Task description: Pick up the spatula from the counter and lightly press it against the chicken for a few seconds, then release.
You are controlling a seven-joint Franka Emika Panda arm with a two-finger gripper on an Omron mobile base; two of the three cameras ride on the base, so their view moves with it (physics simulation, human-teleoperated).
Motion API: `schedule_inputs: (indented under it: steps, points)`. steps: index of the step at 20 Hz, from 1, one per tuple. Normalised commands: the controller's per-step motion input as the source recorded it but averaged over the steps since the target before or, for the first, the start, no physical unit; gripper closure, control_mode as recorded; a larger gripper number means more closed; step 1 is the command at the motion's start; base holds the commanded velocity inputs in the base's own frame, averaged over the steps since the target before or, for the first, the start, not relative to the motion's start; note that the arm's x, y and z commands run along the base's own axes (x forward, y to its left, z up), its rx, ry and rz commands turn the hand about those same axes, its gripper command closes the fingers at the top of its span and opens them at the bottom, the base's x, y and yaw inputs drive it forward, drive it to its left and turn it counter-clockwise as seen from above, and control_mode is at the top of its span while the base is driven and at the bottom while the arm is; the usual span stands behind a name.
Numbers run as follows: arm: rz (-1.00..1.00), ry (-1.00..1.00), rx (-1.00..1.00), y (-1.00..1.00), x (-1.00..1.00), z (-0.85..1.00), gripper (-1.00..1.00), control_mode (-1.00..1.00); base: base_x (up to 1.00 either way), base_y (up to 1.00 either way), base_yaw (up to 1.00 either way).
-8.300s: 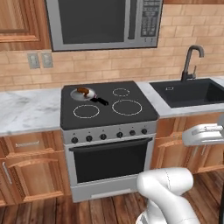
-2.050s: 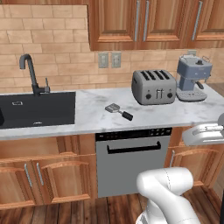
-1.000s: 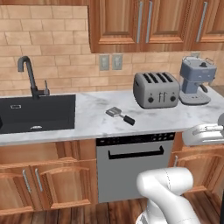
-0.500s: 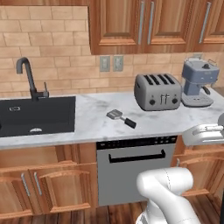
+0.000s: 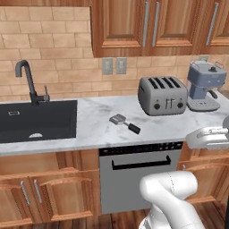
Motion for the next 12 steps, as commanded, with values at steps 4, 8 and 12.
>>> schedule_inputs:
  steps: [4, 8, 12]
  points:
    - [0.0, 0.0, 0.0, 0.0, 0.0, 0.0, -1.0, 1.0, 0.25, -0.02, 0.0]
    - [0.0, 0.0, 0.0, 0.0, 0.0, 0.0, -1.0, 1.0, 0.05, -0.01, 0.0]
    - [0.0, 0.0, 0.0, 0.0, 0.0, 0.0, -1.0, 1.0, 0.01, 0.0, 0.0]
